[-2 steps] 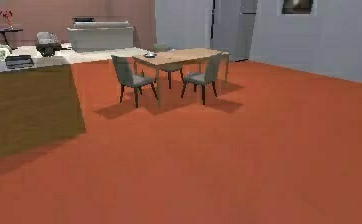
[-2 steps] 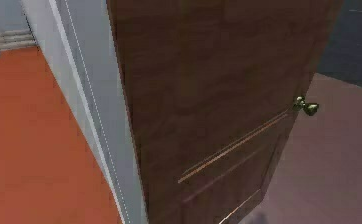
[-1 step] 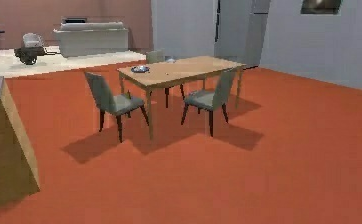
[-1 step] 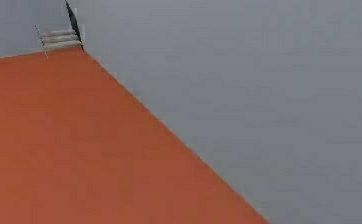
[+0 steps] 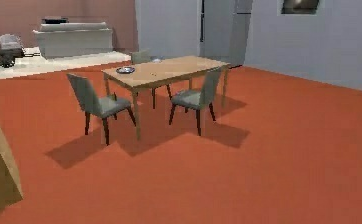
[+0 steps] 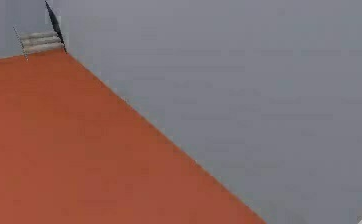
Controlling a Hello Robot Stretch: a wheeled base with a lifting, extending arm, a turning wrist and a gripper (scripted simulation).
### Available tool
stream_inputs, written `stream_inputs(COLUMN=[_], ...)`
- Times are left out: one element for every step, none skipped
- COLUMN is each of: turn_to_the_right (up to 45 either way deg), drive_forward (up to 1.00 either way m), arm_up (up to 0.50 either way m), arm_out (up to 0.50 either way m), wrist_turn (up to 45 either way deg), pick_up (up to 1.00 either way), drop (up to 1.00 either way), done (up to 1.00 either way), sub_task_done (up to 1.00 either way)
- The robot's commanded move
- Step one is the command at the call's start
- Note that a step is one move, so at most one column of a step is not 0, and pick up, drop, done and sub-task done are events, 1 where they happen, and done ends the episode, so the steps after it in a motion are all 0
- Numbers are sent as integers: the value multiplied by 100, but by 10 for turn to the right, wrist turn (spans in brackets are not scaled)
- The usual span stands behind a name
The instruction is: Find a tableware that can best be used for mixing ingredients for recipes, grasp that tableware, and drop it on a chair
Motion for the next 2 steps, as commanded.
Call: stream_inputs(turn_to_the_right=[0,0], drive_forward=[100,100], arm_up=[0,0], arm_out=[0,0], wrist_turn=[0,0], pick_up=[0,0], drop=[0,0], done=[0,0], sub_task_done=[0,0])
